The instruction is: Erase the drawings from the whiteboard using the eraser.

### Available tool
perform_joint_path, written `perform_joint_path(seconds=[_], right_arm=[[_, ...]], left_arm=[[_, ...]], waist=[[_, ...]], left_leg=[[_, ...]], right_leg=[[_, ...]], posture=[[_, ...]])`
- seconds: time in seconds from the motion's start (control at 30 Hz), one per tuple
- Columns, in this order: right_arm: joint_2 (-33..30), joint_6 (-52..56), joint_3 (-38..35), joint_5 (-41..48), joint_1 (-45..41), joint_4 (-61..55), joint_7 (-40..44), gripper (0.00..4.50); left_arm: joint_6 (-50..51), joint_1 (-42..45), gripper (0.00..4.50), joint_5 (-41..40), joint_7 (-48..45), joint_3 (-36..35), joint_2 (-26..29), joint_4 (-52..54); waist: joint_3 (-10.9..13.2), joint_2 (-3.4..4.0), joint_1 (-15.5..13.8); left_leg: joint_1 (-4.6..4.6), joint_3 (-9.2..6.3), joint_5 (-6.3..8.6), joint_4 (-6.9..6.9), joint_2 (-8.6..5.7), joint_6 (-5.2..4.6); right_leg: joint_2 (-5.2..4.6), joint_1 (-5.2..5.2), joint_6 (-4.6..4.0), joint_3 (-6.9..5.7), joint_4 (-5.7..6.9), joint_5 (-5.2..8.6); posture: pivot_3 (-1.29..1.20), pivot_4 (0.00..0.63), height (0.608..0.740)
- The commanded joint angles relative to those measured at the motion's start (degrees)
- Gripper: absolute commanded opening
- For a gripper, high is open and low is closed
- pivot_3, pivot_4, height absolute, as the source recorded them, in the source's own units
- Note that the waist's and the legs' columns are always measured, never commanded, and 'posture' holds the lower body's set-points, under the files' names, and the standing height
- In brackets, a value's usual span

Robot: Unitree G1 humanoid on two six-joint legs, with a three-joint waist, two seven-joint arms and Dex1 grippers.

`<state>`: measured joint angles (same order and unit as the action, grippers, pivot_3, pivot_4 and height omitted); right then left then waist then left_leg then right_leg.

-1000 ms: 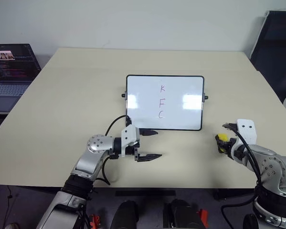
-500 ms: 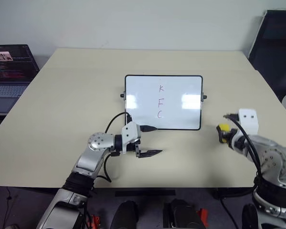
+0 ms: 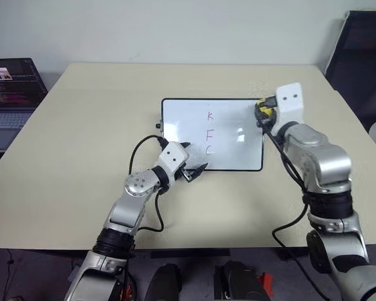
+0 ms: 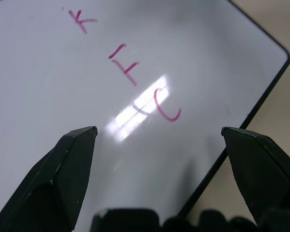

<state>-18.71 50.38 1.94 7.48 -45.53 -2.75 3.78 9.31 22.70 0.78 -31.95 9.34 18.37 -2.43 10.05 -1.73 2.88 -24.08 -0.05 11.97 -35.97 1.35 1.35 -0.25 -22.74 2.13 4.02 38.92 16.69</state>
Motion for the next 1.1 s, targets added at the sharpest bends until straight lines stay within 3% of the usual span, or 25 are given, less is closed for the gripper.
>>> perform_joint_path(seconds=[0.03,0.37,1.1], right_arm=[[0.9,-7.4,2.7,-2.7,-4.3,4.7,2.1,0.97],[4.5,-14.5,6.1,-5.5,-8.9,14.4,6.9,0.97],[6.2,-13.7,11.7,-10.5,-12.7,23.4,18.3,0.97]], left_arm=[[0.9,0.2,4.5,1.4,3.1,-1.2,0.1,3.3],[3.9,-1.1,4.5,1.7,5.5,-3.6,2.3,6.9],[7.2,-1.9,4.5,1.1,8.5,-5.1,2.5,11.6]], waist=[[0.0,0.0,0.0],[0.0,0.0,0.0],[0.0,0.0,0.1]], left_leg=[[0.01,0.0,0.0,0.0,-0.01,0.0],[-0.03,-0.02,0.02,0.01,0.01,0.03],[-0.28,-0.04,0.01,-0.05,0.1,0.03]], right_leg=[[-0.01,0.0,0.0,0.01,0.0,0.0],[-0.03,-0.09,-0.03,0.0,0.04,-0.02],[-0.01,-0.43,-0.16,0.01,0.14,-0.15]], posture=[[0.0,0.15,0.74],[0.0,0.15,0.74],[0.0,0.15,0.74]])
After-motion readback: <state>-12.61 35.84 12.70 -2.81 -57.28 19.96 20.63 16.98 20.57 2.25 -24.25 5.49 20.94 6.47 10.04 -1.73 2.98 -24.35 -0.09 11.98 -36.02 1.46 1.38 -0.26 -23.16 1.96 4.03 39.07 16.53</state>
